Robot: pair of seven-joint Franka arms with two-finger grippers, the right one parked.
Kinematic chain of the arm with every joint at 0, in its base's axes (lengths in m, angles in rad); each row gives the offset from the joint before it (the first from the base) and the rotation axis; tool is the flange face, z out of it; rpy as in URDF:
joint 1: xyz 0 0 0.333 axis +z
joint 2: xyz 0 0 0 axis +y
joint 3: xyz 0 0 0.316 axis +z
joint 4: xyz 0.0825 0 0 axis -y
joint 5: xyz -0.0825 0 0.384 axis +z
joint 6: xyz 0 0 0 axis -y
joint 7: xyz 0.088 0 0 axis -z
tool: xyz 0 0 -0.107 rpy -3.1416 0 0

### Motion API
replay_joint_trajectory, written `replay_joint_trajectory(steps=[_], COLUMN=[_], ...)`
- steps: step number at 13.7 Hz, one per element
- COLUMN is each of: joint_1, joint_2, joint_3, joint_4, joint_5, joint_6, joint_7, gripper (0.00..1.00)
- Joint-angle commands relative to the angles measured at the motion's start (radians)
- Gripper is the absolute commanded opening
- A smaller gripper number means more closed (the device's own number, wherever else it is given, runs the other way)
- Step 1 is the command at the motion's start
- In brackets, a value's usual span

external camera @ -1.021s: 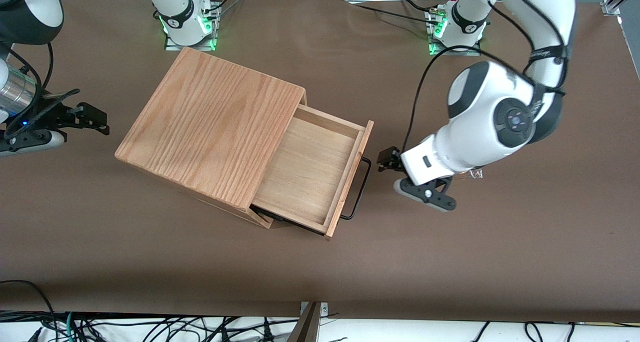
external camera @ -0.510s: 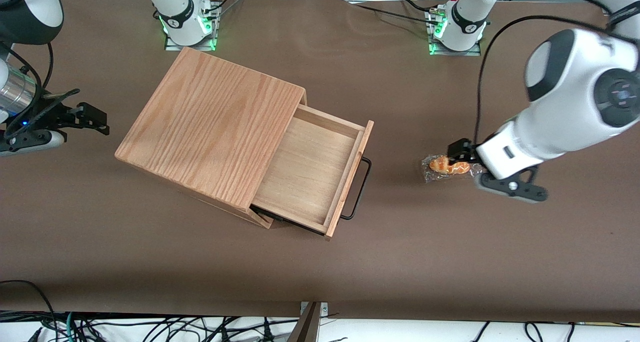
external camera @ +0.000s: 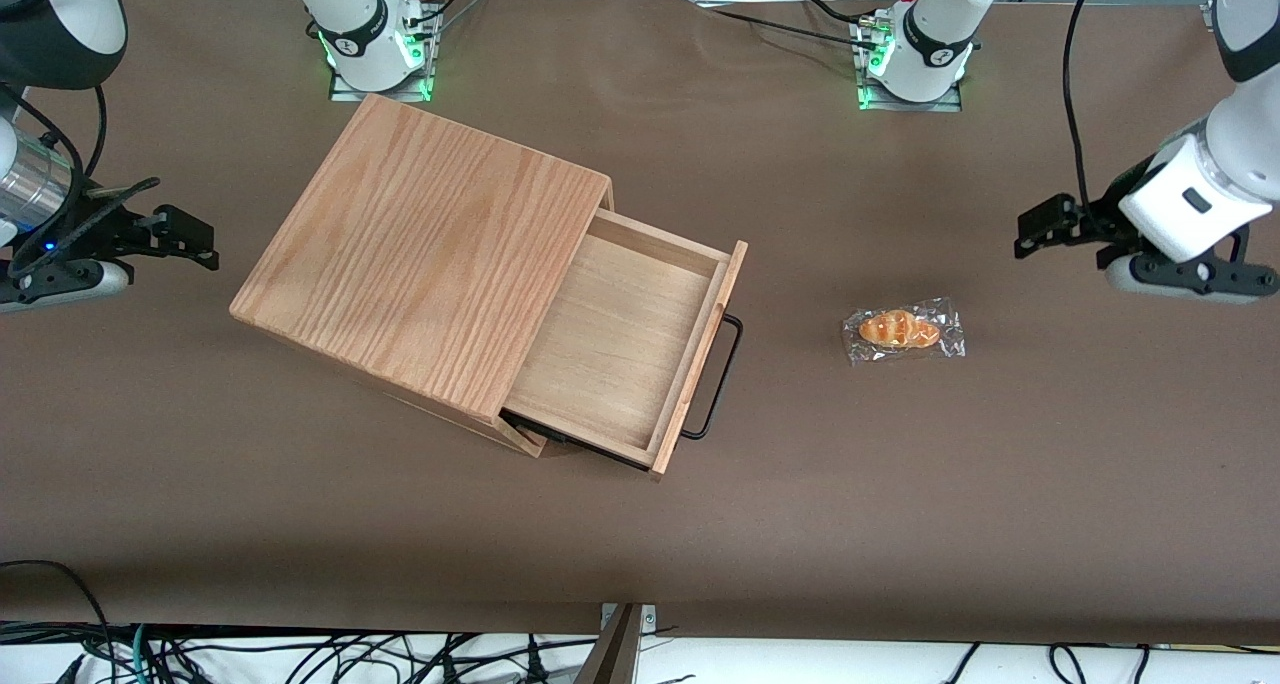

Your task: Open top drawer with left arm

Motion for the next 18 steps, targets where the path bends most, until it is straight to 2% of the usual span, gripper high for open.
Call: replay_joint_trajectory(steps=[1, 6, 8, 13, 18], joint_1=[0.033, 0.033, 0.024, 0.023, 0.027], joint_2=[-0.063, -0.068, -0.069, -0.063, 0.009], joint_3=[-0.042, -0.055, -0.052, -0.05, -0.052], joint_4=[-0.097, -0.097, -0.093, -0.079, 0.031], joint_5=[0.037, 0.041, 0.084, 0.081, 0.08], joint_6=[0.049, 0.049, 0.049, 0.04, -0.029], joint_7=[0.007, 0.054, 0.075, 0.087, 0.084], gripper=[1.0, 1.0, 1.0, 1.0, 1.0])
